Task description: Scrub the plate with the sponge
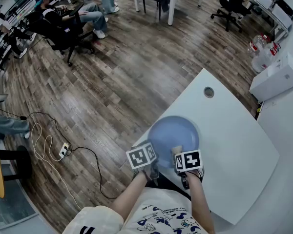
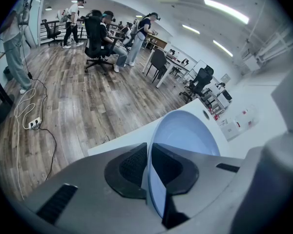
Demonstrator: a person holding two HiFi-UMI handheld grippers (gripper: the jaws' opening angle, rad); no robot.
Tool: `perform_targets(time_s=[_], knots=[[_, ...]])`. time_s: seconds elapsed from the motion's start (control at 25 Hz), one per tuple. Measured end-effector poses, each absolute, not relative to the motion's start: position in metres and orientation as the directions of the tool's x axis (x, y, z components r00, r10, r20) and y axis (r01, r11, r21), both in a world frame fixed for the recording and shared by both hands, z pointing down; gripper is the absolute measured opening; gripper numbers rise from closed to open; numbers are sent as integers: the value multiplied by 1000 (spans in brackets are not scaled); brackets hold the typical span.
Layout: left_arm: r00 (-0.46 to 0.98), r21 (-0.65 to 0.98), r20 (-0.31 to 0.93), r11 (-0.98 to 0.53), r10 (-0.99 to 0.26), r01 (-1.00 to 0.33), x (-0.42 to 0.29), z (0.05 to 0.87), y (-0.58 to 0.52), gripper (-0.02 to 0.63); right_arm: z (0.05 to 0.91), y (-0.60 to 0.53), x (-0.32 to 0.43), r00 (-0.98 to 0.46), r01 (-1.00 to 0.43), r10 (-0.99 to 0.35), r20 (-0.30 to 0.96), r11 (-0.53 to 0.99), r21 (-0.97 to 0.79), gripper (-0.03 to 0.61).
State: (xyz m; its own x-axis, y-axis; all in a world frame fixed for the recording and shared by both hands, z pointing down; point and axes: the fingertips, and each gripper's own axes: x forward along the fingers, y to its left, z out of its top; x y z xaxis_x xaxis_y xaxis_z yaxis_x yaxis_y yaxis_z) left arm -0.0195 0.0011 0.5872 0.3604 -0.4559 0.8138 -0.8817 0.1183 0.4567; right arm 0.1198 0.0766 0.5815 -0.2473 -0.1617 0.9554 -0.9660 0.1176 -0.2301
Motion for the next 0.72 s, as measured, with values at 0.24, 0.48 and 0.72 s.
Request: perform_targets(time_s=[0.24, 0.48, 0.72], knots=[[362, 458, 814, 119, -453, -881, -19, 585, 1, 26, 579, 77, 113, -268, -960, -151, 951, 124, -251, 115], [364, 460, 813, 119, -454, -880, -20, 587, 3, 26, 582, 78, 105, -293, -952, -142, 945, 133, -275, 115], [367, 464, 811, 119, -455, -878, -19, 587, 4, 26, 582, 78, 95, -340, -936, -130, 932, 143, -321, 115]])
